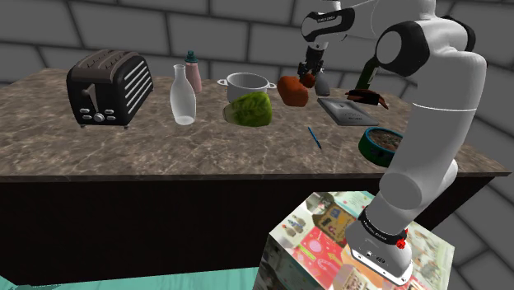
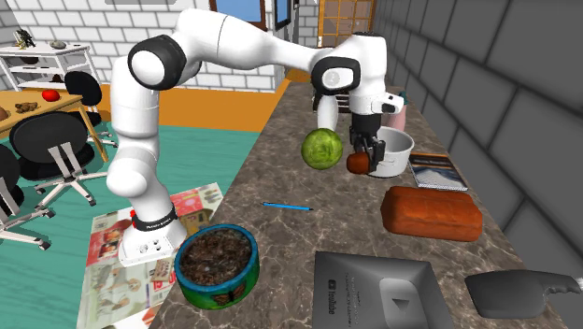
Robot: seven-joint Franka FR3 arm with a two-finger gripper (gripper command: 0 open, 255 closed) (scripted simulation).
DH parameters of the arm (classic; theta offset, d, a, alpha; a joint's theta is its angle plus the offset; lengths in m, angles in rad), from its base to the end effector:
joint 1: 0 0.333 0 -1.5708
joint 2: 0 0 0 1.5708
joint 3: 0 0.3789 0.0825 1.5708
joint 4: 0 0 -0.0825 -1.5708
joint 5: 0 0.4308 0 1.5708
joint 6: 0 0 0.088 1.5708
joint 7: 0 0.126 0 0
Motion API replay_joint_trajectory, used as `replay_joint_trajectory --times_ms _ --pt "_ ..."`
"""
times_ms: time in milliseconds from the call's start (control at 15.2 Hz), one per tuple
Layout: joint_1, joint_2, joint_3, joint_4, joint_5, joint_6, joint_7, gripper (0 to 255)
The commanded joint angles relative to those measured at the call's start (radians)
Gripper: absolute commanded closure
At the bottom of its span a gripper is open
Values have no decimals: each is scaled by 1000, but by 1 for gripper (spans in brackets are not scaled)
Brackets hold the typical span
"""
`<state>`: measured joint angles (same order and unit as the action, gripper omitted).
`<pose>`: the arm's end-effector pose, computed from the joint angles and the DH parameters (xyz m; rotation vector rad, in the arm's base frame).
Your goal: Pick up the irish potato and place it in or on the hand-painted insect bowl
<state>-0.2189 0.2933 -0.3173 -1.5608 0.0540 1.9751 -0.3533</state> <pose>0.6390 -0.3436 0.5252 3.0318 -0.2766 0.1617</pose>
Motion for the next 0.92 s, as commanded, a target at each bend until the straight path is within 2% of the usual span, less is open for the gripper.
replay_joint_trajectory --times_ms 0,396,858 --pt "2 -43 -5 -47 -12 5 -3 255" --pt "-4 -267 -34 -326 -81 74 -28 255" --pt "-46 -509 -64 -578 -172 100 -59 255"
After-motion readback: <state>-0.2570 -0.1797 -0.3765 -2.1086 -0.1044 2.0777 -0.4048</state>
